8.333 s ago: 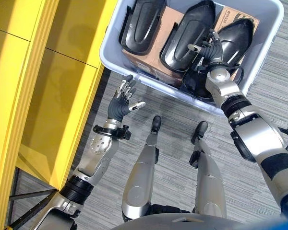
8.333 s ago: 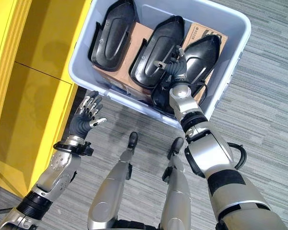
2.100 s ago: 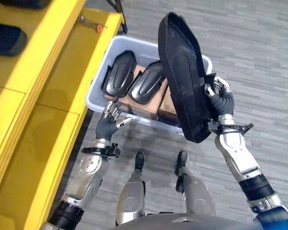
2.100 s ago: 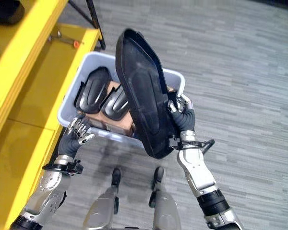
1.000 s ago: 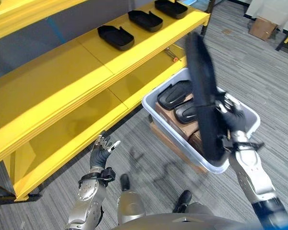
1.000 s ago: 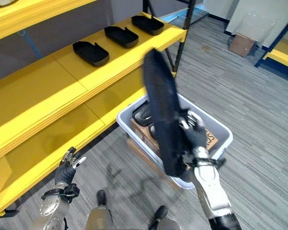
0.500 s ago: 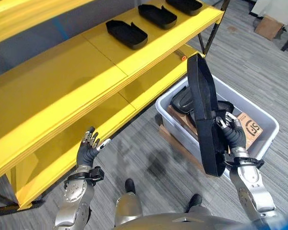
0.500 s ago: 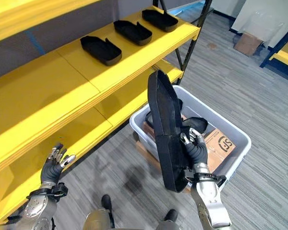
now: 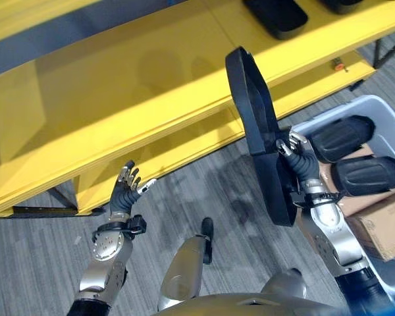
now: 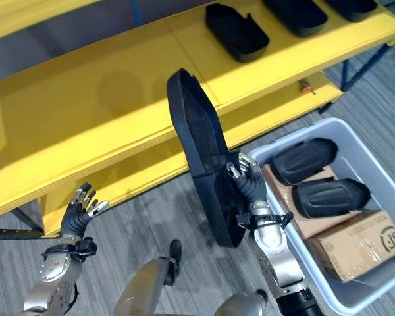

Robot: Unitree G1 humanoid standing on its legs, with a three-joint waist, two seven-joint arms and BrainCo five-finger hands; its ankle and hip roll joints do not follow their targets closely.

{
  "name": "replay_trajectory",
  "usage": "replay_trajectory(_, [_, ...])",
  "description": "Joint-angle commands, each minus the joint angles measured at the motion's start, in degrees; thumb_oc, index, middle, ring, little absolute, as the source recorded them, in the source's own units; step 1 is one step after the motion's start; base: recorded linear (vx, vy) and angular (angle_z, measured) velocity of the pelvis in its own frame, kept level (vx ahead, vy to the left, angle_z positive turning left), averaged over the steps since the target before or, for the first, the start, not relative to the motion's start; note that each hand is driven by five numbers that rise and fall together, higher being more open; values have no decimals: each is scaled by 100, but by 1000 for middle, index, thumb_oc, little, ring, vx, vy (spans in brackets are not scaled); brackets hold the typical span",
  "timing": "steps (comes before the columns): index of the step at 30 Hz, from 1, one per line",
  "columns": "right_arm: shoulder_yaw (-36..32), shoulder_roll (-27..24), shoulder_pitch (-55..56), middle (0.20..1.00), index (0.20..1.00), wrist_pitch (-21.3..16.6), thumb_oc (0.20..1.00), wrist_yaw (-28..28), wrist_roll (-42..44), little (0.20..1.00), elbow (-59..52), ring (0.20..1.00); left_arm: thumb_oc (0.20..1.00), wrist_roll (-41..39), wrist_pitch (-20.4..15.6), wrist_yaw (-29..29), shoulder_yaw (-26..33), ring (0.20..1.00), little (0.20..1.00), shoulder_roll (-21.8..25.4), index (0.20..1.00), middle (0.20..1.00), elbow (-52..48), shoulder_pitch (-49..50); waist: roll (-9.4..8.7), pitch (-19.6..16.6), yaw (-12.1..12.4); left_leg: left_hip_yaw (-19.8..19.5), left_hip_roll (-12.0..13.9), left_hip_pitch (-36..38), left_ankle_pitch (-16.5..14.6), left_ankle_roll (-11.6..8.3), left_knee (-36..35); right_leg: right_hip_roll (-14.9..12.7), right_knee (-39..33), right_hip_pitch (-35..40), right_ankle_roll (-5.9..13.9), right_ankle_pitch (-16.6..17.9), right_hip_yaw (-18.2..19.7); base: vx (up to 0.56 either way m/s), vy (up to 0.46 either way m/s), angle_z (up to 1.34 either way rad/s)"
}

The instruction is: Move parts from the plastic box to the shelf.

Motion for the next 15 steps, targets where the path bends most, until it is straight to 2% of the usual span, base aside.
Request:
replay_trajectory(1, [-310,-93,-299,200,200,-528,200,27,340,200,-424,200,1000,342,-394,91,146,1000,1000,-62,1000,1000,-633,-10,54,136,-368,109,326,461,93,-468,-489,66,-2438,636,283,837,-1003,105,-137,-1])
replay_trajectory(3, [-366,-93,-298,200,200,-527,200,23,401,200,-421,200,1000,279,-417,135,110,1000,1000,-69,1000,1000,-517,-140,-36,256,-530,16,270,550,2,-515,-414,222,-3105,536,418,939,-600,125,-136,35])
replay_trajectory(4, [-364,-92,-312,200,200,-534,200,18,410,200,-419,200,1000,275,-446,137,64,1000,1000,-96,1000,1000,-498,-177,-85,282,-602,-33,246,568,-43,-546,-380,186,-3399,396,499,1116,-421,132,-144,49])
replay_trajectory(5, [-353,-99,-320,200,200,-538,200,42,453,200,-412,200,1000,302,-465,144,43,1000,1000,-125,1000,1000,-495,-165,-105,309,-620,-63,271,599,-143,-583,-283,177,-3636,367,567,1199,-433,117,-187,49])
replay_trajectory(8, [-465,-161,-101,200,200,-554,200,174,527,200,-485,200,1000,265,-443,-7,-49,1000,1000,-244,1000,1000,-461,-29,-247,217,-658,-233,220,693,-227,-676,-164,176,-3530,740,570,1088,-239,117,-216,63])
replay_trajectory(11, [-546,-209,27,200,200,-514,200,236,596,200,-443,200,1000,207,-389,-160,-102,1000,1000,-305,1000,1000,-511,135,-238,17,-628,-325,343,841,-154,-755,-326,314,-3443,889,532,1031,-416,104,-200,98])
replay_trajectory(15, [-595,-261,133,200,200,-488,200,297,619,200,-433,200,1000,159,-298,-279,-62,1000,1000,-318,1000,1000,-575,463,-249,-220,-576,-299,667,1162,-25,-858,-681,511,-3488,1153,458,879,-582,117,-209,-14])
